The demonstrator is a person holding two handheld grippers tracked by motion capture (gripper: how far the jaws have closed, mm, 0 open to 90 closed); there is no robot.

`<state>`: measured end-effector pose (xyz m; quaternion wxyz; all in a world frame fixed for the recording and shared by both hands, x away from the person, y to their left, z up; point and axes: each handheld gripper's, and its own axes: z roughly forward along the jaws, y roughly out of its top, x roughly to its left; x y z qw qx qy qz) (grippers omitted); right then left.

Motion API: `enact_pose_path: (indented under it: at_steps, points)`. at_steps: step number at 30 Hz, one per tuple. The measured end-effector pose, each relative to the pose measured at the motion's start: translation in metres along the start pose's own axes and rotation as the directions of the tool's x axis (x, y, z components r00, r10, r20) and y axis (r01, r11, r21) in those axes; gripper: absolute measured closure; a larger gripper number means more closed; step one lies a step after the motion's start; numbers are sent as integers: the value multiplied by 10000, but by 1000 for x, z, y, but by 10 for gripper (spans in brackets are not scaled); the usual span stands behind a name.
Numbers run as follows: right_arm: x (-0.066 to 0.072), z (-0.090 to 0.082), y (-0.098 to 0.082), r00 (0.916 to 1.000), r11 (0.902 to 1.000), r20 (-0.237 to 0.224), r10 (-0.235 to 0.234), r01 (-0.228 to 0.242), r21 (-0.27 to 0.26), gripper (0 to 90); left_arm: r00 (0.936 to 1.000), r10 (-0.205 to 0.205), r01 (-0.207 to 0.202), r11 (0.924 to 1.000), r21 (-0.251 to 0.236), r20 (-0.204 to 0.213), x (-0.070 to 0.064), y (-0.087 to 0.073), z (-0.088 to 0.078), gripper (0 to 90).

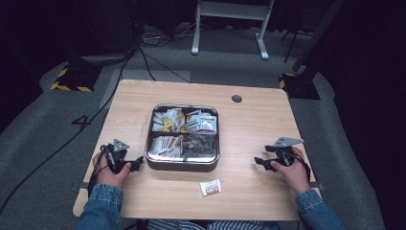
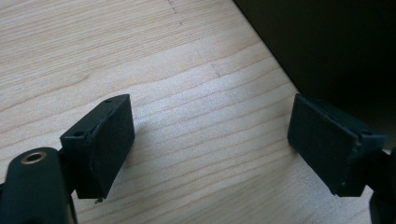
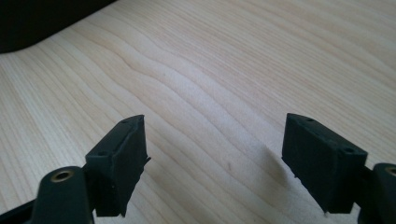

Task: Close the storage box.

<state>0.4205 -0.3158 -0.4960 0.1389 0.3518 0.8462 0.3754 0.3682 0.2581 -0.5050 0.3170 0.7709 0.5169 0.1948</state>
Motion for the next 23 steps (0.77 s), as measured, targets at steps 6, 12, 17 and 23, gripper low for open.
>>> enact_pose_path:
  at_steps: [6, 12, 17, 23]
  points:
    - [-2, 5, -5, 9999, 10000, 134, -96, 96, 10, 161, 10000, -4, 4, 10000, 0, 3, 0, 0, 0, 152]
    - [-2, 7, -6, 9995, 9998, 248, -211, 211, -15, 143, 10000, -1, 1, 10000, -1, -2, 0, 0, 0, 152]
    - [-2, 7, -5, 9995, 9998, 238, -221, 221, -13, 137, 10000, 1, -1, 10000, 0, -3, 0, 0, 0, 152]
    - [-2, 7, -5, 9995, 9998, 238, -220, 220, -11, 137, 10000, -9, 9, 10000, -6, 4, 0, 0, 0, 152]
